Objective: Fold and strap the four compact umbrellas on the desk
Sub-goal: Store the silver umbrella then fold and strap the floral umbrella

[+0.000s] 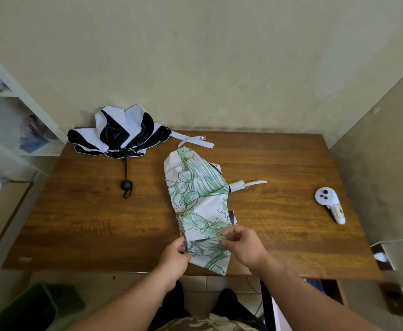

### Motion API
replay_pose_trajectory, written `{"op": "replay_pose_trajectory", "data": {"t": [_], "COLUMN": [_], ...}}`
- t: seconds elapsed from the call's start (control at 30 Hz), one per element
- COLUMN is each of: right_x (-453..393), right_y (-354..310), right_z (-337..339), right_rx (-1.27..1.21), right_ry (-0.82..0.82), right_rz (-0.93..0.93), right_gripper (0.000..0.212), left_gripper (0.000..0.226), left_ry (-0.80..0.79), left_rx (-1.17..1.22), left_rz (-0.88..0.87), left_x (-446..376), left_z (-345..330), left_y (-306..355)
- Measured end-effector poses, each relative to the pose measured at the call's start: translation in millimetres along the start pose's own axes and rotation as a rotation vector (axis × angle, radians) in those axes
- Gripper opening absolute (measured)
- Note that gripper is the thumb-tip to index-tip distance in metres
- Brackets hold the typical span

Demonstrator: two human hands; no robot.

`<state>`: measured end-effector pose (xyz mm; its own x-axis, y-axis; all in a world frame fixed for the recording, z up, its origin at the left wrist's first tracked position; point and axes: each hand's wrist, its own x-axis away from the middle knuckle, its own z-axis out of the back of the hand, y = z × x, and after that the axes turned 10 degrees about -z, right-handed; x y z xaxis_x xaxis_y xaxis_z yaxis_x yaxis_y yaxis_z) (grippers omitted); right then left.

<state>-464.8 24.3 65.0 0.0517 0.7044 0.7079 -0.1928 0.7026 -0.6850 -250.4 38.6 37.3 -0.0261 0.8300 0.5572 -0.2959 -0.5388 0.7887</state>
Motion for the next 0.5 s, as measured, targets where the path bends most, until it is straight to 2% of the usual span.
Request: {"op": "replay_pose_trajectory", "data": {"t": [0.17, 0.3, 0.37, 0.43, 0.5], "right_x": [5.8, 8.5, 6.9, 7.2, 7.1], "right_y": [-20.4, -34.0, -37.8, -42.1, -46.1], "right_z": [11.3, 15.9, 16.8, 15.2, 13.2], "right_rx": [-0.285, -0.401, -0.446, -0.492, -0.527], "right_ry": [-0.039, -0.056, -0.073, -0.104, -0.123], "right_rz": [0.028, -0.088, -0.122, -0.138, -0.143], "right_gripper": [0.02, 0.027, 0.03, 0.031, 0.03], "left_gripper": [0.034, 0.027, 0.026, 0.032, 0.042], "left_ry": [0.101, 0.116, 0.088, 0.049, -0.013], "left_rx": [0.131, 0.037, -0.132, -0.46, -0.658], "left_rz": [-0.083, -0.186, -0.308, -0.462, -0.497], "left_x": [-2.6, -4.2, -1.2, 0.4, 1.5], "left_z": [3.5, 14.5, 21.7, 27.7, 29.8], "left_y": [13.3, 23.2, 29.7, 31.9, 33.9]}}
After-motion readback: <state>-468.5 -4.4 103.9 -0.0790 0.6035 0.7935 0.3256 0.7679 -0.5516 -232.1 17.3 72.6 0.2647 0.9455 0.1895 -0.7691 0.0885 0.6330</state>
